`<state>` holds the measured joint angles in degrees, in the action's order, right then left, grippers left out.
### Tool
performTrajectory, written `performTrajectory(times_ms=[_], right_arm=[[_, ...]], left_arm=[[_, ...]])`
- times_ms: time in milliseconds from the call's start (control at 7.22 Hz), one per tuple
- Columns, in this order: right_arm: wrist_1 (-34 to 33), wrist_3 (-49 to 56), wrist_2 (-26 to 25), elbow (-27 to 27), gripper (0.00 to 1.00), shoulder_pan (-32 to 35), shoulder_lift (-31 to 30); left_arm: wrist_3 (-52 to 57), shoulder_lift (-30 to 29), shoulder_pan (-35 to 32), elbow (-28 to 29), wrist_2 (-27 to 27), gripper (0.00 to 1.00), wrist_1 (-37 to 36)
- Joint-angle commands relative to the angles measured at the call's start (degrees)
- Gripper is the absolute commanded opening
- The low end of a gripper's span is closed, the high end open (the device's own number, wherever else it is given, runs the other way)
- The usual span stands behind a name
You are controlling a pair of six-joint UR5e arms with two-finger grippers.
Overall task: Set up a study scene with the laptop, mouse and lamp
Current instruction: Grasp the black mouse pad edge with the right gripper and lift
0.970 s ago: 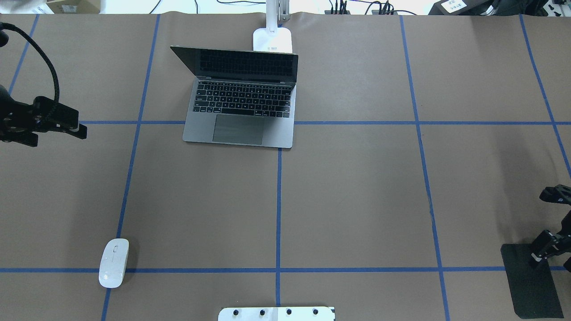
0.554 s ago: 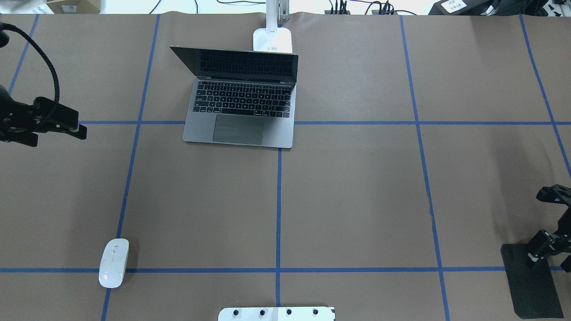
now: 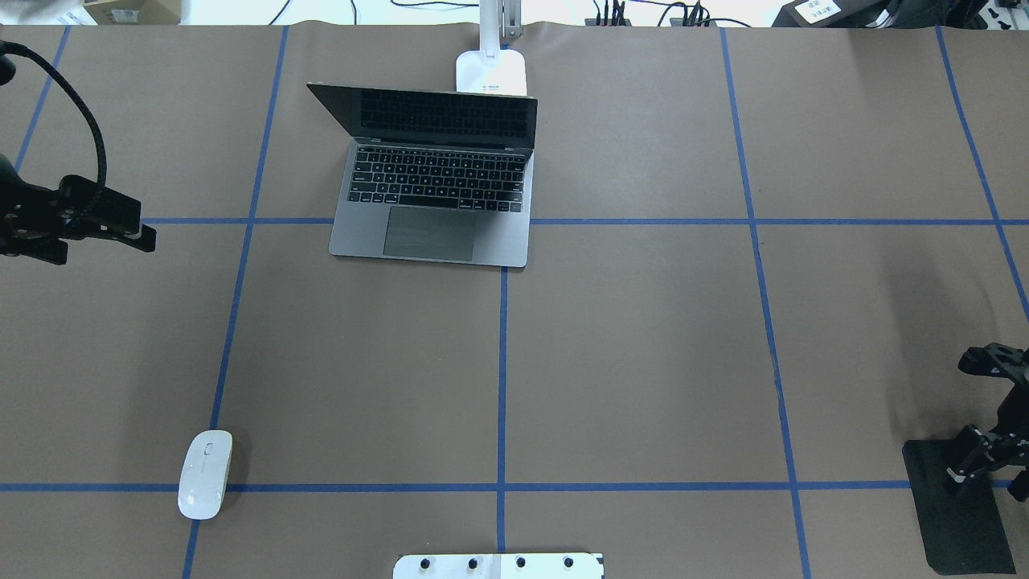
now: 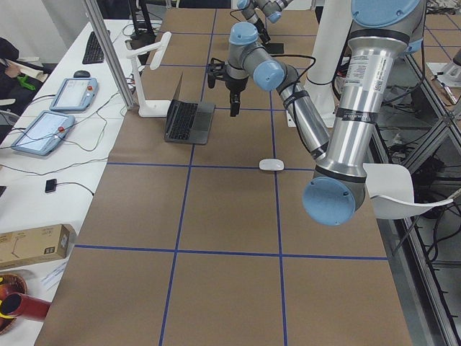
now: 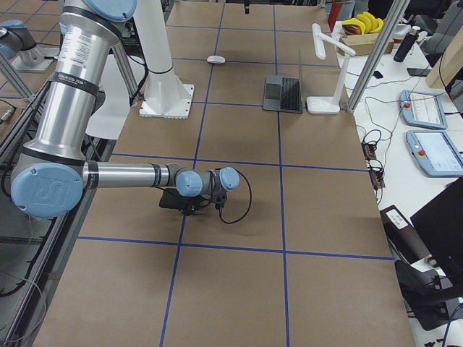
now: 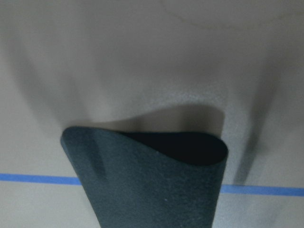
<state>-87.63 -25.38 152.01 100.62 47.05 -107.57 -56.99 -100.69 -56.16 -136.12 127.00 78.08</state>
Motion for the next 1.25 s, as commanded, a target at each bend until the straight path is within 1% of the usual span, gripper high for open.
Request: performTrajectory(times_ms=[0,277,416,554,693,831,970,1108], right_arm=[[0.0,-0.3,-0.3,-0.4,0.99,-1.4,0.0],[0.0,-0.4,-0.5,-0.6,0.98,-2.0,0.0],[0.0,-0.4,-0.5,-0.6,0.87,-2.0,0.0],[0.0,-0.8,-0.5,-0.6,0.67,-2.0,0.0],[0.0,-1.5,-0.5,-0.6,0.44,-2.0,0.0],[0.0,-1.6,-0.4,-0.5,0.26,-2.0,0.0],[0.0,-1.6,-0.4,-0.5,0.04,-2.0,0.0],[0.0,-1.6,-0.4,-0.3,0.0,-2.0,0.0]], left_arm=[[0.0,0.1,0.0,-0.1,0.0,0.99,0.0],[0.1,0.1,0.0,-0.2,0.0,0.99,0.0],[0.4,0.1,0.0,-0.1,0.0,0.99,-0.1],[0.6,0.1,0.0,-0.1,0.0,0.99,-0.1],[0.6,0.1,0.0,-0.1,0.0,0.99,-0.1],[0.7,0.1,0.0,-0.1,0.0,0.99,-0.1],[0.7,0.1,0.0,-0.1,0.0,0.99,-0.1],[0.7,0.1,0.0,-0.1,0.0,0.99,-0.1]])
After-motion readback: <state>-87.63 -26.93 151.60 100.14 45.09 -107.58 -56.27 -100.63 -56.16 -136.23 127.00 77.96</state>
